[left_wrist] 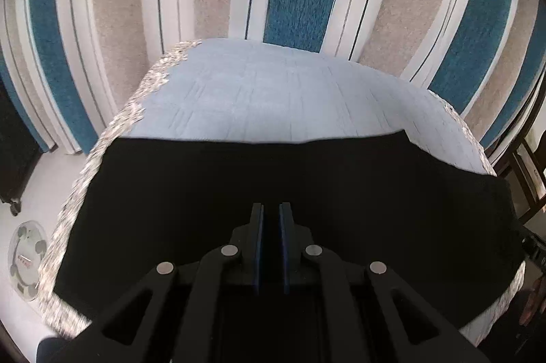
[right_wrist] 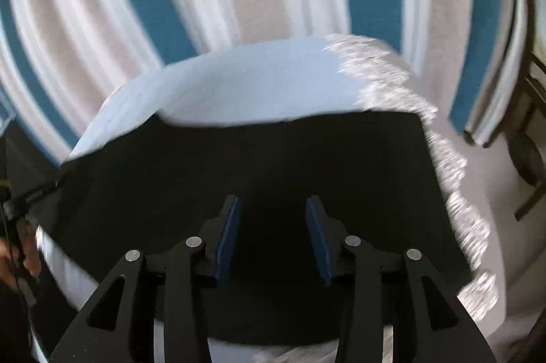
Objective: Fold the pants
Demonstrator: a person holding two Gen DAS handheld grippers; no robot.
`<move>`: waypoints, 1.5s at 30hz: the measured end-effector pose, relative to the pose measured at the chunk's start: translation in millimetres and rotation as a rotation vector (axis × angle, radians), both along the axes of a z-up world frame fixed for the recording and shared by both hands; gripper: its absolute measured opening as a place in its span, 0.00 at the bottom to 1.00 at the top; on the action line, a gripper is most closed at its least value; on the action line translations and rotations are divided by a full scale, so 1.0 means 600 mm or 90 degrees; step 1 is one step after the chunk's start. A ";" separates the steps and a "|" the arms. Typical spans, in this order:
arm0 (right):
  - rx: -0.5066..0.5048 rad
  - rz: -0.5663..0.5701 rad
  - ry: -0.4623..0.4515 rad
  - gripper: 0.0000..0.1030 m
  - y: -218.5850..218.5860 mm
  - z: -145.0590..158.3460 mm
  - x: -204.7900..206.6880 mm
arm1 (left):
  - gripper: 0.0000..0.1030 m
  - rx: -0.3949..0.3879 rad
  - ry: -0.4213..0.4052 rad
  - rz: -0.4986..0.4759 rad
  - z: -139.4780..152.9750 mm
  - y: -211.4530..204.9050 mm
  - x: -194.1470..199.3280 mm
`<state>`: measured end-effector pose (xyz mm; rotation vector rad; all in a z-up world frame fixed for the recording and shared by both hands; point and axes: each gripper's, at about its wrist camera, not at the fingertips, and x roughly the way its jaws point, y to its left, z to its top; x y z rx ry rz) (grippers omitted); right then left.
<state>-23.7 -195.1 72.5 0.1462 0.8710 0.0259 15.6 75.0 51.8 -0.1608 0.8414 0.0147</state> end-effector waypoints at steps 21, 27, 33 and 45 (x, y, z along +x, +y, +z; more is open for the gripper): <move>-0.064 0.081 0.047 0.40 0.091 -0.041 -0.031 | 0.16 0.019 0.023 0.041 -0.042 0.032 -0.072; -0.056 0.080 0.047 0.40 0.095 -0.029 -0.034 | 0.16 0.004 0.009 0.069 -0.035 0.056 -0.084; -0.042 0.090 0.045 0.40 0.103 -0.026 -0.030 | 0.20 0.005 0.018 0.120 -0.044 0.109 -0.104; -0.026 0.108 0.033 0.41 0.118 -0.019 -0.029 | 0.32 -0.093 -0.002 0.219 -0.040 0.204 -0.173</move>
